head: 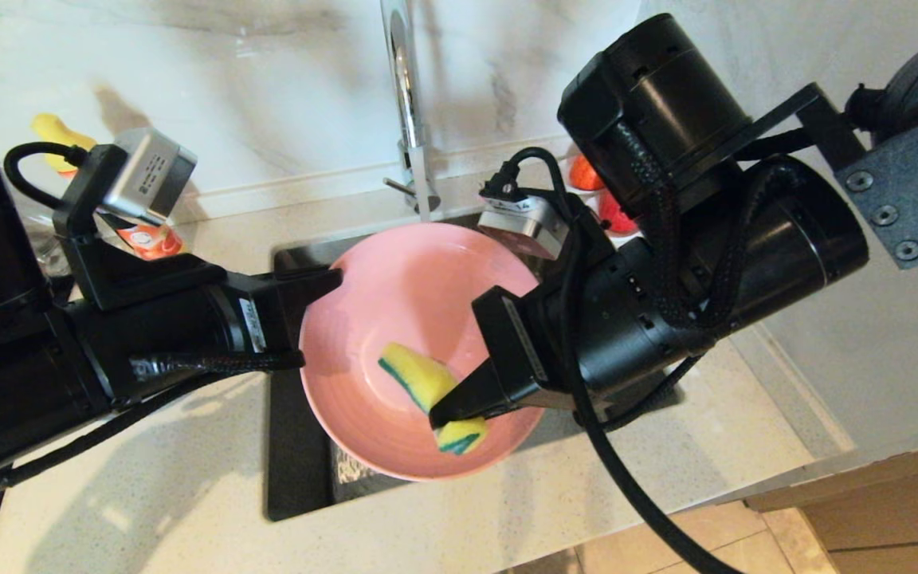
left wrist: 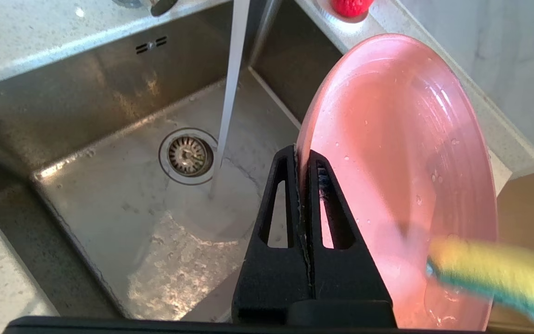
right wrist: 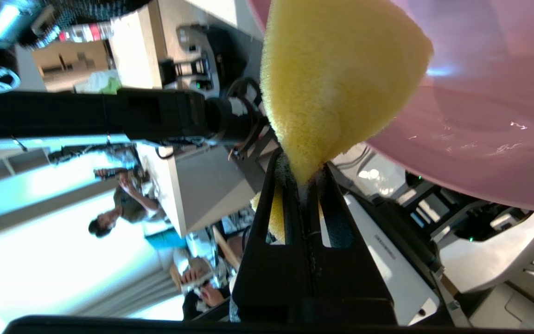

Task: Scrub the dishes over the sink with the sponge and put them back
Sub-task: Wipe the plate

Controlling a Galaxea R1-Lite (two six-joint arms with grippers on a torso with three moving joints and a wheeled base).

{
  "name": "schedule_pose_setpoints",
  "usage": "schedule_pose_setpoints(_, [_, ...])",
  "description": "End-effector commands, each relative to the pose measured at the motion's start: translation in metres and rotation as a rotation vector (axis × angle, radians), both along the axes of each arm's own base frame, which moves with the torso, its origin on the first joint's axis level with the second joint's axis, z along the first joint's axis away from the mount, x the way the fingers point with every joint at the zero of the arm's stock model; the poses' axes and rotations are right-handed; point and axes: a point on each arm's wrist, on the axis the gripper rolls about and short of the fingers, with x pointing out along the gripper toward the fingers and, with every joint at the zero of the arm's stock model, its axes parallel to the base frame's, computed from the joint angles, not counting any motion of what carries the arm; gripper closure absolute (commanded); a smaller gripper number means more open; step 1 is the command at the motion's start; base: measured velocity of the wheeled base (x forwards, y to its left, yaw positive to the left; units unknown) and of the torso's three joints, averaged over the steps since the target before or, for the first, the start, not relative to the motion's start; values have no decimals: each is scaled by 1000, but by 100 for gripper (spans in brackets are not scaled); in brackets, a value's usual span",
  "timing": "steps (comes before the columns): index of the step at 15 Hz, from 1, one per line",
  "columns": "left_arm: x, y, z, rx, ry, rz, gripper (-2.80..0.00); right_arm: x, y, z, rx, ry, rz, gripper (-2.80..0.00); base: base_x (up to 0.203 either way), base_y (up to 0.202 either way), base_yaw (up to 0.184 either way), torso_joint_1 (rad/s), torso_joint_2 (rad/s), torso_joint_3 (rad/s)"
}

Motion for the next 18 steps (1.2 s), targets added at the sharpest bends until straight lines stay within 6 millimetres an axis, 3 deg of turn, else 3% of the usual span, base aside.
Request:
schedule_pose_setpoints(1, [3, -2, -5, 10, 15, -1, 0, 0, 10, -6, -5, 10, 21, 0, 0, 0, 0, 0, 0, 0])
schedule_pose_setpoints(10, [-2, -2, -11, 14, 9, -23, 0, 13, 40, -30, -6, 11, 42, 0, 0, 0, 0, 0, 0, 0])
schedule_pose_setpoints(13, [-4, -1, -11, 11, 5, -41, 0, 21, 38, -31, 4, 3, 20, 0, 0, 0, 0, 0, 0, 0])
schedule_pose_setpoints(18, [-12, 4, -9, 6, -6, -48, 0, 45, 18, -22, 50, -41, -64, 0, 0, 0, 0, 0, 0, 0])
